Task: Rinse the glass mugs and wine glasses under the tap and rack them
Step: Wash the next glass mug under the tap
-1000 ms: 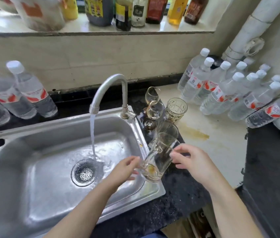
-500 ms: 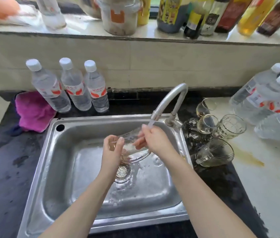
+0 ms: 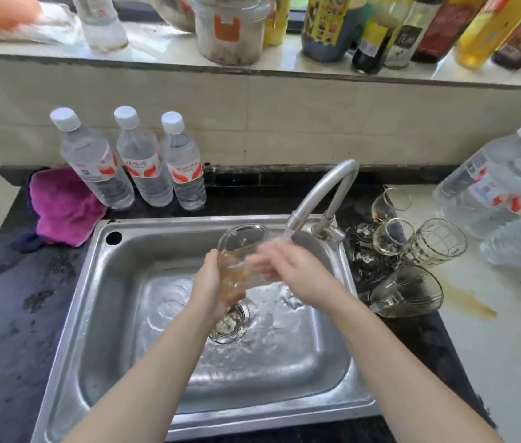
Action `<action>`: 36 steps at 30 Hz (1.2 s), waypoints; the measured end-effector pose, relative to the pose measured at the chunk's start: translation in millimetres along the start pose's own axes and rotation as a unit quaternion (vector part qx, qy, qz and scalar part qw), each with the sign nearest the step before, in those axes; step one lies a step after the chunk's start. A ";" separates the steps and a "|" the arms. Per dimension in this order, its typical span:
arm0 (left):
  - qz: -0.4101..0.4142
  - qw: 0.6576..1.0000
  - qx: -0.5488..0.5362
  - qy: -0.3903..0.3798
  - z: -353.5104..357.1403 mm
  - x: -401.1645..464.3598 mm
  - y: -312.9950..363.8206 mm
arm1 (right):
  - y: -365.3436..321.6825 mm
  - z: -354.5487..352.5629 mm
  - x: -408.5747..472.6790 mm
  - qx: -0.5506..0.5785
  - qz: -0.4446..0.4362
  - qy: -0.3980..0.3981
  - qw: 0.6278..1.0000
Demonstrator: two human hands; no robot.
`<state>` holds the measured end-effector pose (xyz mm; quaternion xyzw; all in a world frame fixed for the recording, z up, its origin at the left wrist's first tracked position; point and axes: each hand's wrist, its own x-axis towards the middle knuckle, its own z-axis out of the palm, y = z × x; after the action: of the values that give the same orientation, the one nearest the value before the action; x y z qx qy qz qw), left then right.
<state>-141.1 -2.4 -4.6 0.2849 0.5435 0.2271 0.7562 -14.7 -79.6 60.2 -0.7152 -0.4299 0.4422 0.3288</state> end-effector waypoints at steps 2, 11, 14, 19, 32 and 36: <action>-0.053 0.998 0.022 -0.037 -7.8 2.9 4.6 | 3.7 -9.4 -1.8 -0.093 -0.029 -0.076 0.992; -0.075 0.996 -0.049 -0.026 -8.5 -4.0 13.7 | 1.6 -4.0 2.5 -0.145 -0.058 -0.065 0.986; -0.085 0.994 -0.033 -0.054 -6.0 -6.4 8.0 | 4.6 -17.6 14.8 -0.076 -0.010 -0.024 0.997; -0.018 1.000 0.010 -0.001 -1.5 -5.5 7.2 | -4.7 -6.8 0.0 0.000 -0.047 -0.003 0.999; -0.107 0.992 0.021 -0.062 -13.1 -5.7 23.8 | -0.4 -18.3 -2.9 -0.159 -0.069 -0.101 0.980; -0.033 0.996 0.050 -0.073 -6.8 -6.6 7.5 | -2.6 -14.4 3.5 0.055 -0.011 0.037 0.998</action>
<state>-149.8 0.0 3.4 0.3197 0.5071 0.1529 0.7857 -1.5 -76.6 66.8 -0.7074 -0.4000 0.4349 0.3880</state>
